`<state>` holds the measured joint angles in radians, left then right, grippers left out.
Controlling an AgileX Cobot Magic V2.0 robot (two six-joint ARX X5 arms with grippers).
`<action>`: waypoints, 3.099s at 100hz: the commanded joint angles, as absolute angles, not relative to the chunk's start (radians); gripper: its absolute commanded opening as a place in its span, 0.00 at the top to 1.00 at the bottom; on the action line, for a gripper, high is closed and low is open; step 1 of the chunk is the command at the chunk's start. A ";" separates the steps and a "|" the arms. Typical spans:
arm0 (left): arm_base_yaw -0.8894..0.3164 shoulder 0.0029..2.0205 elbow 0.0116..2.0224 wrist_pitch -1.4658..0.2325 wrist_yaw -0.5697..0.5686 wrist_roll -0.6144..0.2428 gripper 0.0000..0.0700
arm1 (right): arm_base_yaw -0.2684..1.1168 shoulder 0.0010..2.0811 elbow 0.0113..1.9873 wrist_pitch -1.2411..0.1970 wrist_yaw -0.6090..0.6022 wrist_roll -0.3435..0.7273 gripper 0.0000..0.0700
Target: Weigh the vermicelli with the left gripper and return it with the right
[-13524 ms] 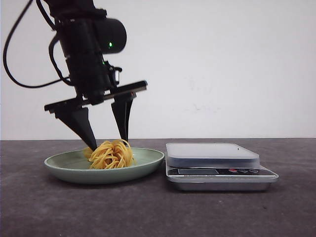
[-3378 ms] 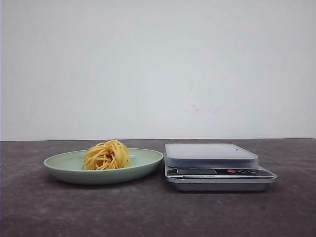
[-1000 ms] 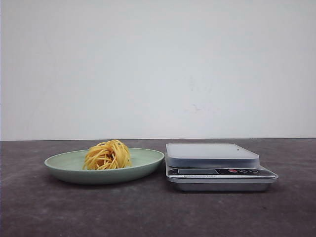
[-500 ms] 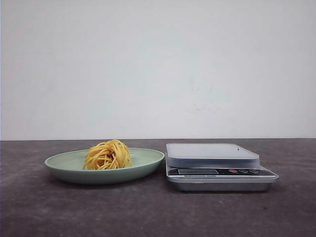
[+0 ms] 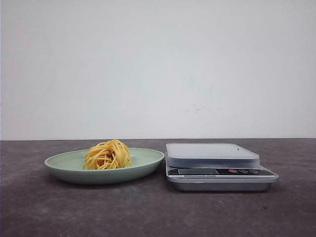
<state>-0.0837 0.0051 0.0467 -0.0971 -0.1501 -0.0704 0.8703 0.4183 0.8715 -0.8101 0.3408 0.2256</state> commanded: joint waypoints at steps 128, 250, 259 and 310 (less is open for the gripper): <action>-0.007 0.003 0.014 -0.187 -0.044 -0.027 1.00 | 0.881 0.421 0.882 -0.800 0.342 0.238 0.99; -0.007 0.003 0.014 -0.187 -0.045 -0.027 1.00 | -0.062 0.035 0.099 -0.228 0.052 0.064 0.99; -0.007 0.003 0.014 -0.187 -0.045 -0.027 1.00 | -0.062 0.026 0.055 -0.208 0.052 0.064 0.99; -0.007 0.003 0.014 -0.187 -0.045 -0.027 1.00 | -0.063 0.004 0.020 -0.192 0.041 0.047 0.99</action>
<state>-0.0090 0.0051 0.0319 -0.1829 -0.0471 -0.0399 -0.0608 0.0071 0.0277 -0.2008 0.0437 0.0517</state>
